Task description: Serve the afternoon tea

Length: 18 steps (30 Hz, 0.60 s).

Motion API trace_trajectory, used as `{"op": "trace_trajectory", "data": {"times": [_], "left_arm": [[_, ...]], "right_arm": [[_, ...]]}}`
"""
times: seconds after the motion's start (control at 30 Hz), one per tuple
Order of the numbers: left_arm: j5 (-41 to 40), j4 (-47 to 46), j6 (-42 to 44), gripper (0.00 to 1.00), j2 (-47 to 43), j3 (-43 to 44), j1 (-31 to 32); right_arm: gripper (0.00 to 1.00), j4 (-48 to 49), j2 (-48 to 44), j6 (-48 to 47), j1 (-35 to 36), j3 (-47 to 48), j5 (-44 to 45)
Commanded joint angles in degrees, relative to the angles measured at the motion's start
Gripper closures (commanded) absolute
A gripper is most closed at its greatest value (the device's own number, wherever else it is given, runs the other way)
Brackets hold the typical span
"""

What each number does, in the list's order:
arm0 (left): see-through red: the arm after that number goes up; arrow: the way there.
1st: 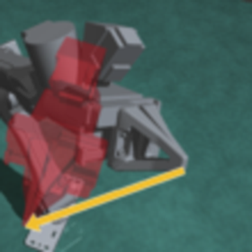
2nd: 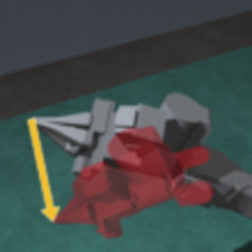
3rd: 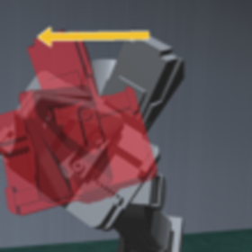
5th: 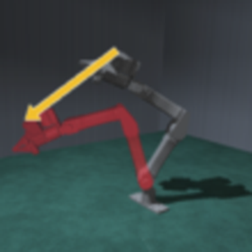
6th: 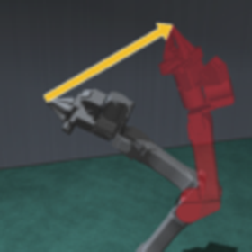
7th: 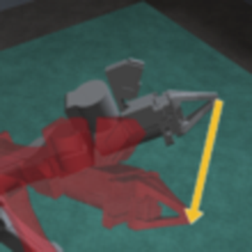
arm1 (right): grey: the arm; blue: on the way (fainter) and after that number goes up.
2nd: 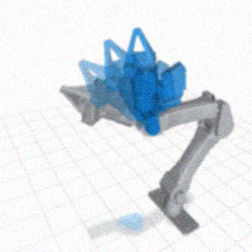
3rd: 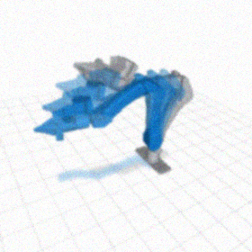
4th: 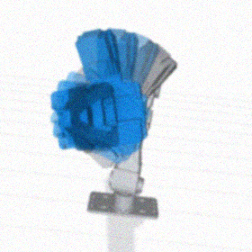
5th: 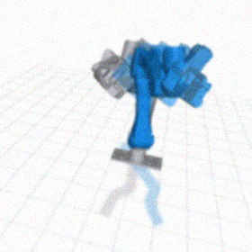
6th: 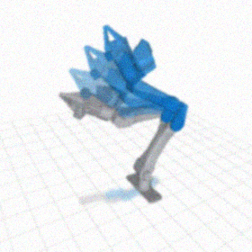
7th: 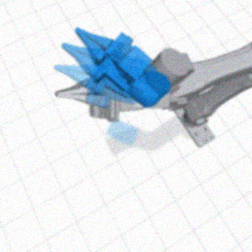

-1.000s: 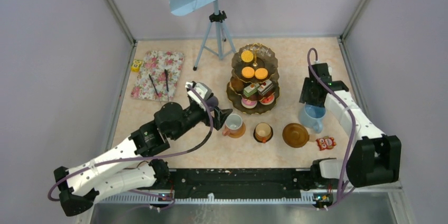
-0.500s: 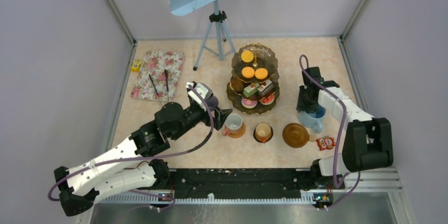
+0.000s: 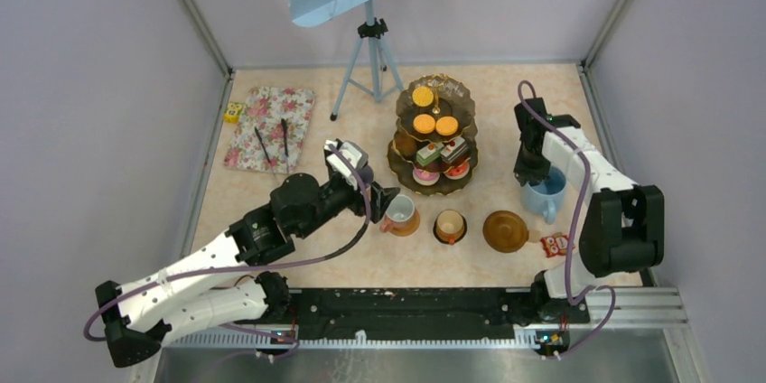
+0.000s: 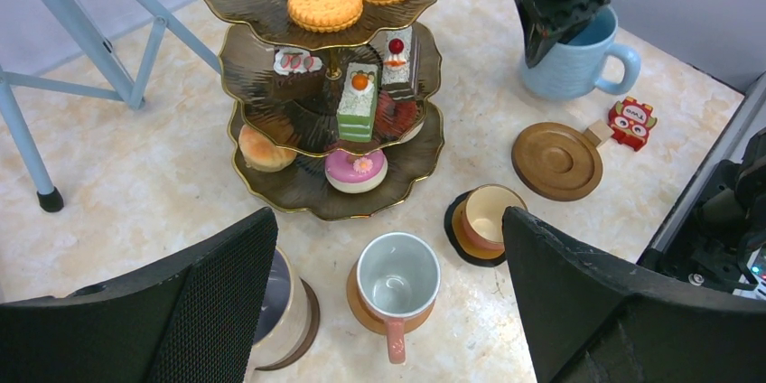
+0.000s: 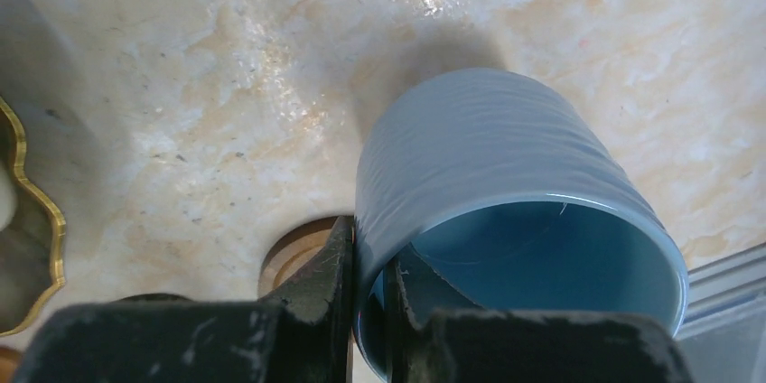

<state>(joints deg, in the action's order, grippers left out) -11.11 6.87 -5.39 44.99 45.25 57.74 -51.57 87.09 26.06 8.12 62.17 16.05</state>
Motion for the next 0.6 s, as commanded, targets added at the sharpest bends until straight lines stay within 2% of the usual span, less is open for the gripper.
{"op": "trace_trajectory", "data": {"times": [0.0,0.13,0.27,0.43,0.57], "left_arm": [[1.1,-3.4,0.3,0.01,0.5,0.5,-0.3],[1.5,-4.1,0.1,0.01,0.7,0.1,-0.3],[1.9,-5.1,0.1,0.01,0.8,-0.5,-0.3],[2.0,-4.4,0.5,0.01,-0.2,-0.7,-0.3],[1.6,-4.4,0.9,0.01,-1.3,-1.5,-0.3]], "right_arm": [[1.0,-10.3,-3.4,5.7,-0.1,9.2,2.1],[1.0,-13.7,-9.8,20.8,0.0,6.9,-5.8],[1.0,-4.8,-16.7,35.4,2.8,-3.8,-17.4],[1.0,-11.3,-17.1,48.0,10.5,-4.5,-8.9],[1.0,-10.1,-16.5,52.2,13.6,-7.4,-5.6]]}}
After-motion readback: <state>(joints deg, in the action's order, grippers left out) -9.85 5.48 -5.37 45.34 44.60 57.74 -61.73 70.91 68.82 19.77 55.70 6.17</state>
